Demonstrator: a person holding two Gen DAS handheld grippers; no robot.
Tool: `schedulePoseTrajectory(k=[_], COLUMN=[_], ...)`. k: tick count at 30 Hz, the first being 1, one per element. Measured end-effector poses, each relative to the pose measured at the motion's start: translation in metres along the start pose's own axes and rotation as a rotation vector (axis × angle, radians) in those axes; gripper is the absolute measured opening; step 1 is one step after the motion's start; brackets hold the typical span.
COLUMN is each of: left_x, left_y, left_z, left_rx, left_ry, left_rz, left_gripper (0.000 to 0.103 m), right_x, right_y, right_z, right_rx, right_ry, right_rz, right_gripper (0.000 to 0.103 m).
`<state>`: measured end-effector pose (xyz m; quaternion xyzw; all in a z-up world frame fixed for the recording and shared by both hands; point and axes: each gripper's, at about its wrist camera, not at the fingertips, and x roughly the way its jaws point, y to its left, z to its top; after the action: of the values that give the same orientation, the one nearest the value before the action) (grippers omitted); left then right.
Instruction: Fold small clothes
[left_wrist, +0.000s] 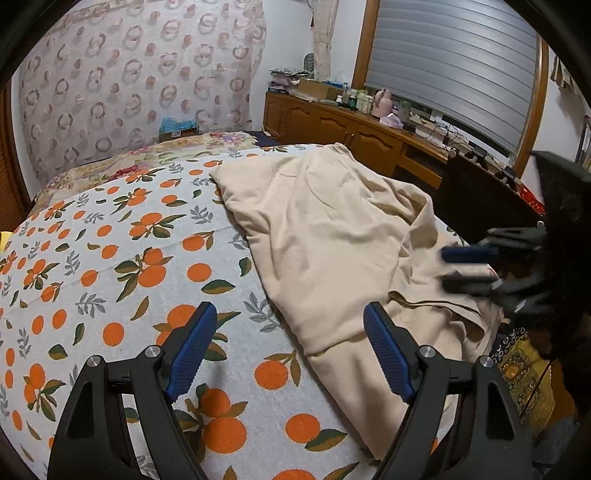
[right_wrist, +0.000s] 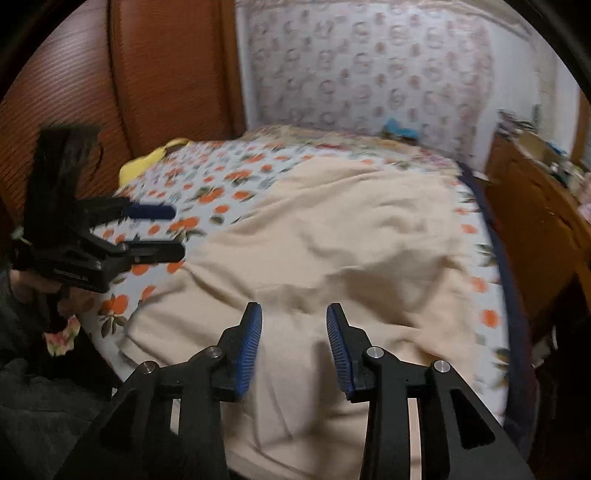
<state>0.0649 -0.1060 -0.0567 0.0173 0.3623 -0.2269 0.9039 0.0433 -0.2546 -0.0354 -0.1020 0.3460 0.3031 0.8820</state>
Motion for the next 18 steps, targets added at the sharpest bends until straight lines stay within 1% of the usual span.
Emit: schedulePoseTrajectory(k=[3, 6, 7, 8, 10, 15, 18], left_x=[-0.002, -0.003, -0.003, -0.003, -0.002, 0.005, 0.01], left_y=[0.001, 0.003, 0.004, 0.003, 0.002, -0.009, -0.019], left_z=[0.0, -0.001, -0.001, -0.001, -0.003, -0.008, -0.012], left_rx=[-0.003, -0.005, -0.006, -0.006, -0.005, 0.014, 0.036], left_ry=[-0.004, -0.003, -0.003, 0.0, 0.009, 0.037, 0.057], left_rz=[0.0, 0.001, 0.0, -0.002, -0.009, -0.037, -0.052], left_gripper=[0.082, 0.082, 0.082, 0.082, 0.082, 0.082, 0.082], right_x=[0.021, 0.034, 0.033, 0.031, 0.024, -0.025, -0.059], right_y=[0.01, 0.016, 0.016, 0.015, 0.011, -0.009, -0.025], right_z=[0.0, -0.003, -0.005, -0.005, -0.005, -0.02, -0.035], right_rx=[-0.02, -0.062, -0.071, -0.074, -0.07, 0.054, 0.121], right_ry=[0.034, 0.064, 0.064, 0.061, 0.054, -0.026, -0.074], right_rz=[0.007, -0.035, -0.042, -0.04, -0.052, -0.07, -0.124], right_gripper=[0.038, 0.037, 0.029, 0.017, 0.007, 0.006, 0.005])
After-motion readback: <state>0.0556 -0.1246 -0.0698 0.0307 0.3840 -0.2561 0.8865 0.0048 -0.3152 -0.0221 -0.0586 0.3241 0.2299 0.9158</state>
